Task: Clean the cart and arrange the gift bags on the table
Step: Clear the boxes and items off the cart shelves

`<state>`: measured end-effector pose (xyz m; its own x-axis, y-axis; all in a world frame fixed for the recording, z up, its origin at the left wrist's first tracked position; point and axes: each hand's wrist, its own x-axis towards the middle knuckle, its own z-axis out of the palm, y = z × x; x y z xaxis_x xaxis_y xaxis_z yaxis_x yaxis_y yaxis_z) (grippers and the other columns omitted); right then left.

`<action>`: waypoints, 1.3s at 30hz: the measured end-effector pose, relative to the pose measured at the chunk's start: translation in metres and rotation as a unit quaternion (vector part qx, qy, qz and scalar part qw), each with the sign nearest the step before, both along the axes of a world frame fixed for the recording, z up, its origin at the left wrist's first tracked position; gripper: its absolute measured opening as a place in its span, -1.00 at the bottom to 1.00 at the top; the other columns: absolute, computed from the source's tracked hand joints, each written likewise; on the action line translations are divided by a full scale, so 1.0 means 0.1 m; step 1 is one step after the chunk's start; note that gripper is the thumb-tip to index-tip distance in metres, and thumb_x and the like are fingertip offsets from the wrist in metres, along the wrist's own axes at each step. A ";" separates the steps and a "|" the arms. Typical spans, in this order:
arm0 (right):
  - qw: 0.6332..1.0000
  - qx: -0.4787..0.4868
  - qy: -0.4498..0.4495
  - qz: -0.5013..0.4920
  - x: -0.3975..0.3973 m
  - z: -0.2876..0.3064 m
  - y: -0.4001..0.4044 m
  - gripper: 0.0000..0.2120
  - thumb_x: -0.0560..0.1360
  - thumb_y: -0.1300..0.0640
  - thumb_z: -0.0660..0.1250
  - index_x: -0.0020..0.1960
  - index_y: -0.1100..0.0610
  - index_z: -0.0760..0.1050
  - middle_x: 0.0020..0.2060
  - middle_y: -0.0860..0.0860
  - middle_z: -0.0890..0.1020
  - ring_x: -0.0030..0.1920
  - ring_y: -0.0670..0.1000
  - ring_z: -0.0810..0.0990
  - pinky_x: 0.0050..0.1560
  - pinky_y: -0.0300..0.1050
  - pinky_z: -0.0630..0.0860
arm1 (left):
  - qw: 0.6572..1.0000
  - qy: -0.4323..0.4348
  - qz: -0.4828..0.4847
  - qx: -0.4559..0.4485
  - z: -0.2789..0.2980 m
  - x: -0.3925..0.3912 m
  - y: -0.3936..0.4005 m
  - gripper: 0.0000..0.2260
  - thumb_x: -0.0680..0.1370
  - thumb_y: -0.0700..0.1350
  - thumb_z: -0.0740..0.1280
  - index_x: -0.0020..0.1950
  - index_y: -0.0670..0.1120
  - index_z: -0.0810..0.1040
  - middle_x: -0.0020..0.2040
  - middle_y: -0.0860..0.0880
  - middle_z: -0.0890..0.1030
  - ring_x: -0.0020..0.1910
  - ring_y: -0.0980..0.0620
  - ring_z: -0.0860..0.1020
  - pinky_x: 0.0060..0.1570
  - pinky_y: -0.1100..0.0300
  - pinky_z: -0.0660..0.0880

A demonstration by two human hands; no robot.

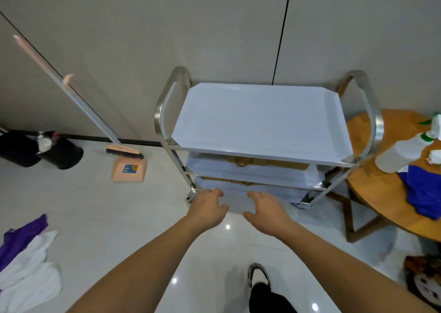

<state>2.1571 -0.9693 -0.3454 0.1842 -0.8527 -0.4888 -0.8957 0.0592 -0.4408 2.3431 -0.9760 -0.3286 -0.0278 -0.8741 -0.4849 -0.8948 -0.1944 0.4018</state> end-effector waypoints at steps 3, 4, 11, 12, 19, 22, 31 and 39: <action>1.000 0.028 0.003 0.009 -0.08 -0.31 -0.39 -0.37 0.58 -0.07 0.33 0.56 0.11 0.24 0.49 0.15 0.37 0.48 0.17 0.31 0.45 0.02 0.31 | 0.998 0.033 0.046 0.016 -0.27 -0.07 -0.27 -0.58 0.59 0.07 0.35 0.41 -0.04 0.47 0.40 -0.08 0.47 0.33 -0.09 0.46 0.29 0.09 0.42; 0.999 0.034 0.001 0.007 -0.08 -0.42 -0.51 -0.37 0.58 -0.06 0.34 0.56 0.12 0.25 0.48 0.16 0.38 0.48 0.19 0.32 0.44 0.03 0.32 | 0.995 0.055 0.080 0.023 -0.35 -0.08 -0.33 -0.60 0.59 0.07 0.36 0.39 -0.04 0.49 0.38 -0.08 0.49 0.31 -0.08 0.49 0.26 0.10 0.44; 0.999 0.004 -0.023 -0.024 0.05 -1.48 -1.10 -0.38 0.57 -0.13 0.36 0.54 0.08 0.30 0.45 0.11 0.41 0.45 0.17 0.35 0.39 0.06 0.36 | 0.973 0.114 0.199 0.008 -1.40 -0.04 -0.78 -0.67 0.60 0.01 0.39 0.33 -0.03 0.53 0.34 -0.07 0.54 0.28 -0.07 0.52 0.26 0.12 0.45; 0.999 -0.012 -0.022 -0.023 0.05 -1.70 -1.17 -0.39 0.58 -0.13 0.35 0.53 0.08 0.30 0.44 0.11 0.41 0.45 0.17 0.35 0.39 0.06 0.36 | 0.972 0.117 0.206 0.001 -1.64 -0.04 -0.86 -0.68 0.60 0.01 0.38 0.33 -0.03 0.53 0.32 -0.06 0.55 0.27 -0.07 0.52 0.24 0.13 0.44; 0.969 -0.234 0.073 0.042 0.15 -2.93 -1.79 -0.39 0.58 -0.10 0.30 0.54 0.13 0.26 0.48 0.18 0.34 0.49 0.25 0.26 0.42 0.14 0.33 | 0.947 0.157 0.248 -0.131 -3.14 -0.12 -1.17 -0.77 0.61 -0.06 0.37 0.25 -0.05 0.58 0.17 0.02 0.61 0.17 0.03 0.54 0.21 0.11 0.47; 0.954 -0.287 0.080 0.033 0.23 -3.23 -1.96 -0.32 0.57 -0.10 0.30 0.58 0.13 0.17 0.51 0.14 0.30 0.53 0.20 0.20 0.50 0.12 0.23 | 0.919 0.187 0.289 -0.193 -3.46 -0.14 -1.24 -0.95 0.62 -0.06 0.35 0.06 0.05 0.57 -0.02 0.12 0.64 0.02 0.08 0.58 -0.02 0.23 0.44; 0.902 -0.402 0.159 -0.022 0.33 -3.60 -1.89 -0.55 0.59 -0.17 0.22 0.27 0.15 0.53 0.04 0.11 0.68 0.20 0.13 0.58 0.59 0.11 -0.04 | 0.866 0.277 0.275 -0.311 -3.66 -0.17 -1.64 -0.87 0.63 0.02 0.32 0.07 0.01 0.59 -0.12 0.13 0.61 -0.08 0.11 0.55 -0.02 0.14 0.46; 0.820 -0.553 0.140 0.037 0.28 -3.51 -1.36 -0.92 0.33 0.19 0.46 -0.31 0.14 0.58 -0.42 0.06 0.58 -0.28 0.09 0.57 0.39 0.15 0.44 | 0.835 0.402 0.309 -0.214 -3.30 -0.33 -1.74 -0.36 0.51 0.36 0.30 0.42 -0.03 0.40 0.29 -0.05 0.53 0.25 -0.10 0.51 0.29 -0.12 0.48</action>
